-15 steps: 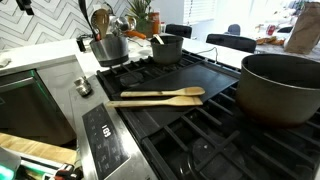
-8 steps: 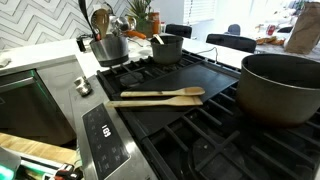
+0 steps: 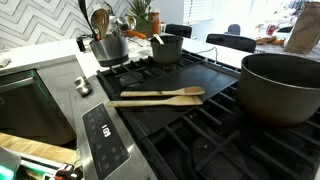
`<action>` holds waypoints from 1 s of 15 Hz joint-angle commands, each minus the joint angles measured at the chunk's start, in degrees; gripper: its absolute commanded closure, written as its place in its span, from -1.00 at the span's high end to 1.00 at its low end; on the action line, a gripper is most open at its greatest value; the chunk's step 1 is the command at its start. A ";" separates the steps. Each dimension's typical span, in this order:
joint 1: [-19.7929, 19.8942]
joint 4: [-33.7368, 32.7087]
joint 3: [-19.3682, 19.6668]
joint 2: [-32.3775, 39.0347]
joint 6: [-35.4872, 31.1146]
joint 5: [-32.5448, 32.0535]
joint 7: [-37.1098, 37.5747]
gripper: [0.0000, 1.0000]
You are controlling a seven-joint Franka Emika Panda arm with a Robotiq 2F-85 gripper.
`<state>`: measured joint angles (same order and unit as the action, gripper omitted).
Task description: Remove the wooden spoon from the silver container
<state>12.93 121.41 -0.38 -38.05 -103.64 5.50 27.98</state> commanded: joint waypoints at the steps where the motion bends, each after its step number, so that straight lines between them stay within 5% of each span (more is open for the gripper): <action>1: -0.24 -0.17 0.00 0.09 0.11 -0.14 0.11 1.00; 15: 2.30 -7.64 11.89 7.14 0.39 7.27 -1.88 1.00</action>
<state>14.70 116.12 8.86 -33.61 -104.06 10.00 27.68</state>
